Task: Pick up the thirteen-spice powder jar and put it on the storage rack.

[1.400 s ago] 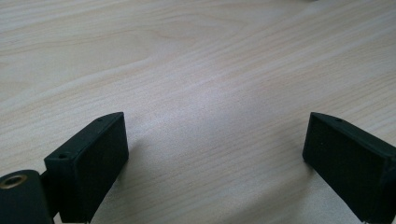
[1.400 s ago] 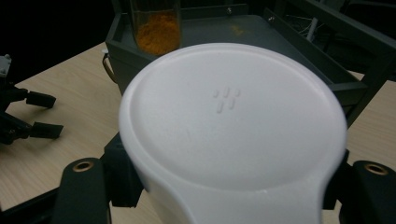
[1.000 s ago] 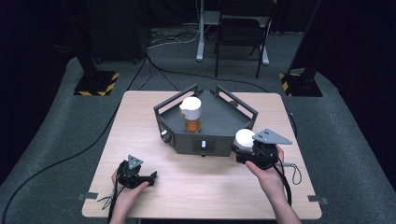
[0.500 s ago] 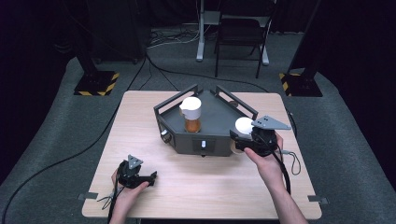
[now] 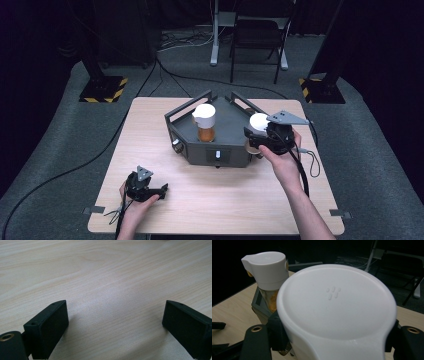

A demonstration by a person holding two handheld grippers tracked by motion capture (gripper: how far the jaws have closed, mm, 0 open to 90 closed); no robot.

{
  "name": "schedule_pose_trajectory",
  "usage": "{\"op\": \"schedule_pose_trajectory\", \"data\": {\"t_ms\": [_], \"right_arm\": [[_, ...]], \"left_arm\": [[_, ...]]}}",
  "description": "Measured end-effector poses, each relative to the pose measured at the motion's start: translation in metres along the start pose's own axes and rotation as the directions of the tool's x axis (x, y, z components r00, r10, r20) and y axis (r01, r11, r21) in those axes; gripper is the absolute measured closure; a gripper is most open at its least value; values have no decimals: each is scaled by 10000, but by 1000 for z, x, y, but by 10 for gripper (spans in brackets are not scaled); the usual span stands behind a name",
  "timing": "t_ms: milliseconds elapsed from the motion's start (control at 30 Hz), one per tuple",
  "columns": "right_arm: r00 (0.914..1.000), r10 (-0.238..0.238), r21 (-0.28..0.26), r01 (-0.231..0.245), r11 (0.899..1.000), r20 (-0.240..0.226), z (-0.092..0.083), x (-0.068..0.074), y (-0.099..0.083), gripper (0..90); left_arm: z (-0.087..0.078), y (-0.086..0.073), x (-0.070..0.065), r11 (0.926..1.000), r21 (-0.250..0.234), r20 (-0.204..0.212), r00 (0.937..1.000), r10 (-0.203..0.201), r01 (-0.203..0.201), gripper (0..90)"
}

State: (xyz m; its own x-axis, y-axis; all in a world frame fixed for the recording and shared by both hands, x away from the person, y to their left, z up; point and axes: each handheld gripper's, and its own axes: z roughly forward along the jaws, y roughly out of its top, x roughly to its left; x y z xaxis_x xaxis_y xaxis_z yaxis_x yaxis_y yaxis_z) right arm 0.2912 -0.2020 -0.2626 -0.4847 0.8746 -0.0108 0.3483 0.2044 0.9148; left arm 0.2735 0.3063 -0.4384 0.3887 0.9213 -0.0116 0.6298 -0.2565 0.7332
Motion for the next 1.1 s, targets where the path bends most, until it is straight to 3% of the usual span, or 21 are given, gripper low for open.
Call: {"op": "schedule_pose_trajectory", "data": {"t_ms": [700, 1100], "right_arm": [[9988, 51, 202, -61, 9998, 483, 45, 2, 20, 297], [9986, 220, 410, -240, 9989, 472, 72, 1, 24, 297]], "left_arm": [[0, 0, 0, 10000, -1, 4, 10000, 5, -5, 66], [0, 0, 0, 10000, 0, 20, 10000, 17, -17, 65]]}}
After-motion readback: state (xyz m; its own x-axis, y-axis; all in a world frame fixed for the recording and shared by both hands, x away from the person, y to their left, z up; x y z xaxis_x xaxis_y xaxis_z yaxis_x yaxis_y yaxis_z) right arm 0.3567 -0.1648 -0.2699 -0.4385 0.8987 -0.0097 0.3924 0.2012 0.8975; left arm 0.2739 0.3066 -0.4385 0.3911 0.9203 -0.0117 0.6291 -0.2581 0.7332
